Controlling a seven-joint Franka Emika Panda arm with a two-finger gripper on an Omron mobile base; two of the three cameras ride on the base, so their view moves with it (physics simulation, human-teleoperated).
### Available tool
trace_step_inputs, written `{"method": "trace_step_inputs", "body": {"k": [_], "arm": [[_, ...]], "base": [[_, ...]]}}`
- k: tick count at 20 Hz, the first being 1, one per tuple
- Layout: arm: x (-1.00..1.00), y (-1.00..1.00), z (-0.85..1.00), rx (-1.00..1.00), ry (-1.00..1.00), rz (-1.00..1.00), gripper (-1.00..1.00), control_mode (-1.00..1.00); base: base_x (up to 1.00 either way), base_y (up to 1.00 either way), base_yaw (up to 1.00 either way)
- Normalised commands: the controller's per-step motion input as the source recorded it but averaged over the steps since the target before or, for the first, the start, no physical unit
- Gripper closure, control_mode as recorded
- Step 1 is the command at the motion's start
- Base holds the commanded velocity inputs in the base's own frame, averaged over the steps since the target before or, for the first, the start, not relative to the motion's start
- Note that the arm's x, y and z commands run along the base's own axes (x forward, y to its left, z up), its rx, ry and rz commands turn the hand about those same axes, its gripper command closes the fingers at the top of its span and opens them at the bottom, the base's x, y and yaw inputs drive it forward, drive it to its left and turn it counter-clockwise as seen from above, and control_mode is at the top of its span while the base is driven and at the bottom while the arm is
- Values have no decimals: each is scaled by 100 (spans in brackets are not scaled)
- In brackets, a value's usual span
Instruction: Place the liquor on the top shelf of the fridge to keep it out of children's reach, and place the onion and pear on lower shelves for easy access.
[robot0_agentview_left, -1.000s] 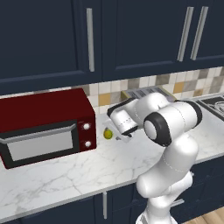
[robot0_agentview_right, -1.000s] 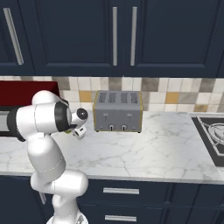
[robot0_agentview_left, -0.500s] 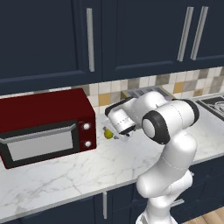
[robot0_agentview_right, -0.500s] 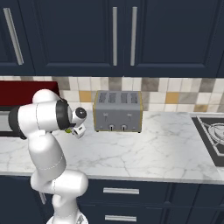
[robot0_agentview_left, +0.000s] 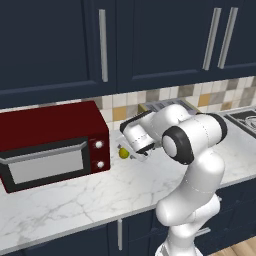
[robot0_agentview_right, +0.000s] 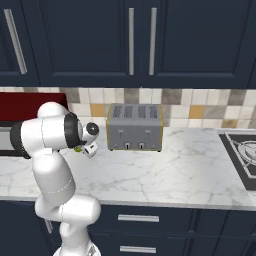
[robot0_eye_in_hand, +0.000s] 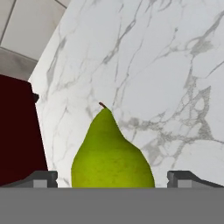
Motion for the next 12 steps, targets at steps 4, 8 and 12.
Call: {"method": "trace_step_inputs", "body": {"k": [4,8,12], "arm": [[0,3,-2,0,0,0,-100,-100],[0,6,-5,0,0,0,-100,-100],[0,8,-9,0,0,0,-100,-100]], "base": [[0,0,0],[0,0,0],[0,0,0]]}}
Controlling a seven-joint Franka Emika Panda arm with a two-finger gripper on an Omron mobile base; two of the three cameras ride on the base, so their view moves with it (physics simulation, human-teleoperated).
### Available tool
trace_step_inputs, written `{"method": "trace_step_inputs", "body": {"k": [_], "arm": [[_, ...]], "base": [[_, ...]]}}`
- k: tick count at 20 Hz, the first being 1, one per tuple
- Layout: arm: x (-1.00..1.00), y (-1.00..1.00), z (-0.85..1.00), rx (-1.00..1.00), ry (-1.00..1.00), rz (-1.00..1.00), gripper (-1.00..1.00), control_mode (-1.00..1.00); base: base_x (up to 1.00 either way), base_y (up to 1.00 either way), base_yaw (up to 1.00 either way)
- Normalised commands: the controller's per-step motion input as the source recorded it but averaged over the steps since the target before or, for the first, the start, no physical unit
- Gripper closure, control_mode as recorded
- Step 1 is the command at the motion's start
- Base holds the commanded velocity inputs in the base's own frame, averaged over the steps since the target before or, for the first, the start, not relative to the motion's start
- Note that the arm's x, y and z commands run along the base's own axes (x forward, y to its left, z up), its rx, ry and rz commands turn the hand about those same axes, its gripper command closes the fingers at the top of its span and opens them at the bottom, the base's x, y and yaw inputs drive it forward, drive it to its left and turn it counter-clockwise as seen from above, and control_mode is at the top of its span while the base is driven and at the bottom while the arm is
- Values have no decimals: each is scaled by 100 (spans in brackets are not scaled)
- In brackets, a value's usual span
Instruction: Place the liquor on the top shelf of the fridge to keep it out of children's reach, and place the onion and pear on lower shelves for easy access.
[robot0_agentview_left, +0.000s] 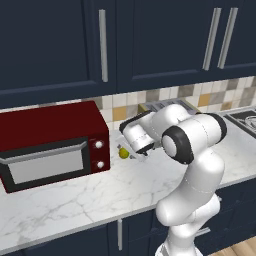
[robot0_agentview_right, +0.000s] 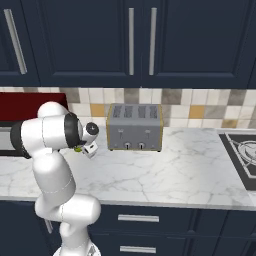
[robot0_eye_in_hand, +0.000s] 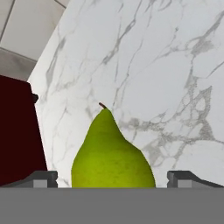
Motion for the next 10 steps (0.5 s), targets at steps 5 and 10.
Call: {"method": "trace_step_inputs", "body": {"k": [5,10], "arm": [[0,9,-11,0,0,0,100,-100],[0,7,-10,0,0,0,100,-100]], "base": [[0,0,0],[0,0,0]]}}
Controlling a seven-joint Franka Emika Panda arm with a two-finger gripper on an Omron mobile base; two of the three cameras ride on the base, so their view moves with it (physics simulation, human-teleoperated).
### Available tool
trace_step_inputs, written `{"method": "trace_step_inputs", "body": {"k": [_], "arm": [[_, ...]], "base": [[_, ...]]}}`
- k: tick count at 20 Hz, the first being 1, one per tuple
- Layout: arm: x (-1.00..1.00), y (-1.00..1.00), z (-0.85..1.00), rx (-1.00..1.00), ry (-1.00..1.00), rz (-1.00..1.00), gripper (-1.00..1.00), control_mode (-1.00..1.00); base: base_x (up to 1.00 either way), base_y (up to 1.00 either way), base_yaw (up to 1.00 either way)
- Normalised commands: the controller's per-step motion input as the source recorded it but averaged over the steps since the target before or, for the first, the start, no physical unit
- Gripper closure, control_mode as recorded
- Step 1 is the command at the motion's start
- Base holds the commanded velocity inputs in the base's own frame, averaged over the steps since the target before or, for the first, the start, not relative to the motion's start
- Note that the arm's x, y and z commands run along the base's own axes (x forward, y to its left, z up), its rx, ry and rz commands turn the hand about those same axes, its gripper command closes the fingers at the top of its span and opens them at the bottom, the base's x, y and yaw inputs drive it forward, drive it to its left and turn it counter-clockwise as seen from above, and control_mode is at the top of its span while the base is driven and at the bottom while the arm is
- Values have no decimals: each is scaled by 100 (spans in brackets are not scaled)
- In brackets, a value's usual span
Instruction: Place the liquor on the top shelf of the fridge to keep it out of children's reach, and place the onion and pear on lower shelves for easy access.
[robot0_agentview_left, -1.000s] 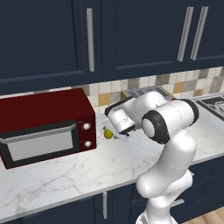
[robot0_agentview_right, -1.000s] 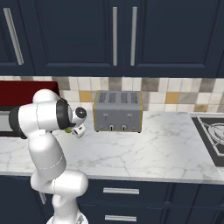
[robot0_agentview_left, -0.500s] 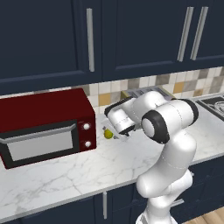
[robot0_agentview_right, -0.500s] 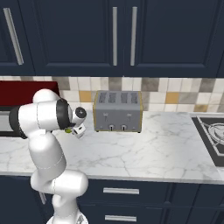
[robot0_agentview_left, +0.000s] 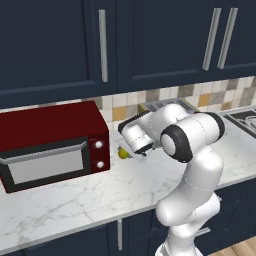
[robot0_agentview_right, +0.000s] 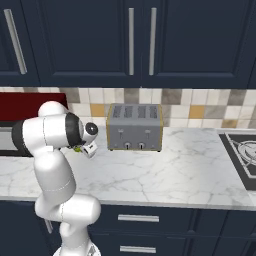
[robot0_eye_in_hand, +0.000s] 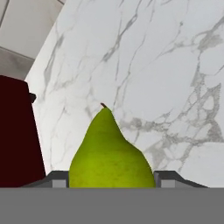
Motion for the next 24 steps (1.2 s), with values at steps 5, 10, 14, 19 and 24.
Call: {"method": "trace_step_inputs", "body": {"k": [5,10,14,19,24], "arm": [[0,4,-10,0,0,0,100,-100],[-8,0,-1,0,0,0,100,-100],[-61,-25,19,0,0,-4,100,-100],[-64,-41,52,0,0,-8,100,-100],[-50,-36,77,-3,0,-1,100,-100]], "base": [[0,0,0],[0,0,0],[0,0,0],[0,0,0],[0,0,0]]}}
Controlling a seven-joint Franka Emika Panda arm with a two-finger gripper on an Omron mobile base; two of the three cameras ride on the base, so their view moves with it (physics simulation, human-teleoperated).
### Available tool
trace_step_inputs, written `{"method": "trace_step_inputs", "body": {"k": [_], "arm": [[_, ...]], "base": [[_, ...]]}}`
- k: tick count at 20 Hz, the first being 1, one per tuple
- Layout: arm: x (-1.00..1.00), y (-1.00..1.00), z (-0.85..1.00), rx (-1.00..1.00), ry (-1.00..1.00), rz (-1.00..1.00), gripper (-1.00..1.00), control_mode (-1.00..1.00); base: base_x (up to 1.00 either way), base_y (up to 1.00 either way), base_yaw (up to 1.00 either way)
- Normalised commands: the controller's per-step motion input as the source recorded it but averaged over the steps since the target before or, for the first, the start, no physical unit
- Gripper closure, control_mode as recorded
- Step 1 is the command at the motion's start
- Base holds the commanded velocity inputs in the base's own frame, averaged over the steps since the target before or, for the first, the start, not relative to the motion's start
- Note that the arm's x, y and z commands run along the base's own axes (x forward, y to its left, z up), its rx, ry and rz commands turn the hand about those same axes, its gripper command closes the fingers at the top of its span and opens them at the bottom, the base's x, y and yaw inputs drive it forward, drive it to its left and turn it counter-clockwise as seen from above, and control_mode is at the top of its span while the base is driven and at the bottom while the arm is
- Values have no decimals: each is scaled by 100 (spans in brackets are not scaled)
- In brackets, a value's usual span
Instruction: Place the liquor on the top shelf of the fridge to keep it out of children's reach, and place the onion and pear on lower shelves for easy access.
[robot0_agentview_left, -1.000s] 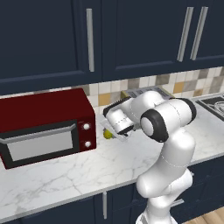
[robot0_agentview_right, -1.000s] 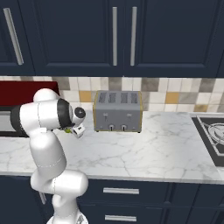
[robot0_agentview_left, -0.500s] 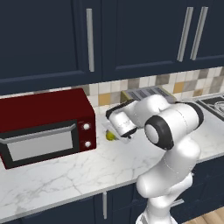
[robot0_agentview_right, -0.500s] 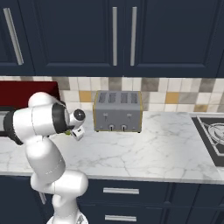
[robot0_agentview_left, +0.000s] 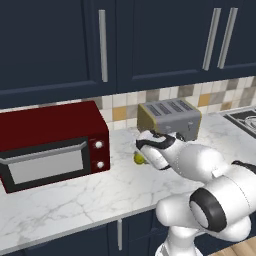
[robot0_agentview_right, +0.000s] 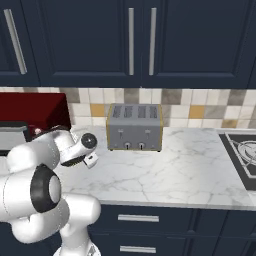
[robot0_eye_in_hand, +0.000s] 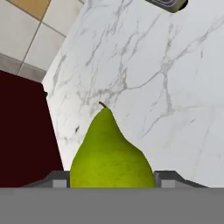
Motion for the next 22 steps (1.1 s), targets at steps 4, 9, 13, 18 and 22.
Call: {"method": "trace_step_inputs", "body": {"k": [4,9,13,18,22], "arm": [[-32,-25,100,-17,0,0,100,-100],[-22,-21,100,-26,0,4,100,-100],[-48,-13,96,-30,7,7,100,-100],[-87,-14,50,-25,8,9,100,-100],[-95,-14,15,-15,1,10,100,-100]], "base": [[0,0,0],[0,0,0],[0,0,0],[0,0,0],[0,0,0]]}}
